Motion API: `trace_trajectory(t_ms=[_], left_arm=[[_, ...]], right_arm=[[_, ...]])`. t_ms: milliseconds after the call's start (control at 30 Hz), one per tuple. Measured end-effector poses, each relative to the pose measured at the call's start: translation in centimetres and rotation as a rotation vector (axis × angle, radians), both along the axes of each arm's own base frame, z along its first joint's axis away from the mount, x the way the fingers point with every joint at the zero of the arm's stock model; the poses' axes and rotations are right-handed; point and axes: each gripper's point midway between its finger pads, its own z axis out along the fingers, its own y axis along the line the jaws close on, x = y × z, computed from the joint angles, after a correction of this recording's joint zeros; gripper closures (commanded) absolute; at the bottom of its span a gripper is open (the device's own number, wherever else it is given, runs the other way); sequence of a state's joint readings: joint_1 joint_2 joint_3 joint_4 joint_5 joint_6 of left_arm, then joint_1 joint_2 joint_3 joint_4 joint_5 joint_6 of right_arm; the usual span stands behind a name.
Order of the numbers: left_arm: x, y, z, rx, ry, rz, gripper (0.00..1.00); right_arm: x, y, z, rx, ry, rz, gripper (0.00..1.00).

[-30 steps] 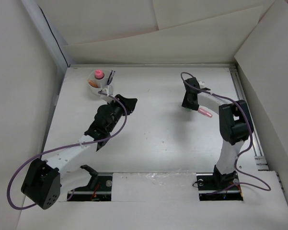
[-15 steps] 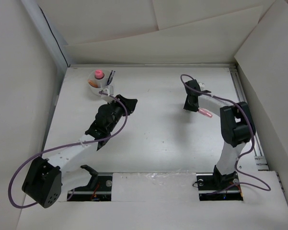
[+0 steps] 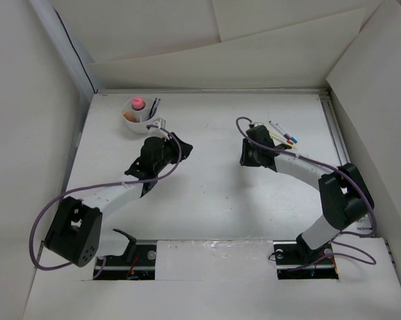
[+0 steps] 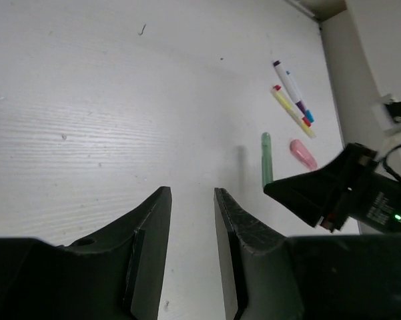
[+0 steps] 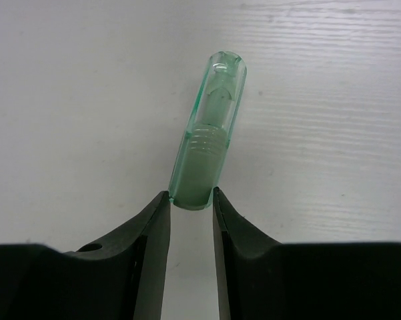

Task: Sort the stationery into containers
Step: Grab a piece of stationery with the right arm

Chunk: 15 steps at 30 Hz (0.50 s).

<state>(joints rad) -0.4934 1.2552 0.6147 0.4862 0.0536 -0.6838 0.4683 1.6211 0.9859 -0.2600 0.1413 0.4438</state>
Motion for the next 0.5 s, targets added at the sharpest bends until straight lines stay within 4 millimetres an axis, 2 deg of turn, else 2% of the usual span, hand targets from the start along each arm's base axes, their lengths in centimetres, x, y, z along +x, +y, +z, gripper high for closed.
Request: trace_trajectory(t_ms=[100,200,333,500], left_arm=[[0.4,-0.4,-2.1,0.02,0.073,-0.032,0.69],[-0.4,-1.2,-3.8,0.023,0.13,-0.089,0.66],[-1.4,-2.3,-4.1,0.0,0.158,-0.165,0.62],[-1.8,-3.5,-4.0,-0.025,0.179,-0.235,0.62]], right_arm=[[-1.2,2.2,1.2,0.049,-0.026,0.076,0.89],[-2.4,4.6,2.3,0.089,-0.055,0.156,0.89],[-4.4,7.6,3.8,0.129,-0.086,0.268,0.89],[-5.9,10.2,5.2,0.18,-0.118,0.367,0.89]])
